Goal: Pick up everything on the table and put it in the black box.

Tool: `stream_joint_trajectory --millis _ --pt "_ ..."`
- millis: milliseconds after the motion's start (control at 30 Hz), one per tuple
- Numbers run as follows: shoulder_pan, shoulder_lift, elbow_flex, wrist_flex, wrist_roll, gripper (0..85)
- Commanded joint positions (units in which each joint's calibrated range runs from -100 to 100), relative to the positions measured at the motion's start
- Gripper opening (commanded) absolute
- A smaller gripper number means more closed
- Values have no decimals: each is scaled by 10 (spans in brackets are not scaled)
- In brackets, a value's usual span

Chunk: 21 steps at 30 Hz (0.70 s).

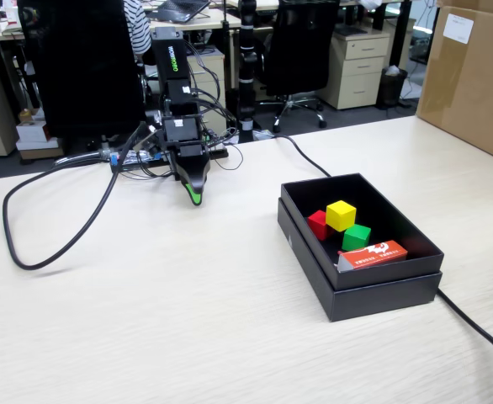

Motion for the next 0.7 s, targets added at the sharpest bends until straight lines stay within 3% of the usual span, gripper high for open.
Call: stream_joint_trajectory --millis 0,667 --pt "0 -1 -45 125 -20 523" --pt "0 -1 -109 131 -24 500"
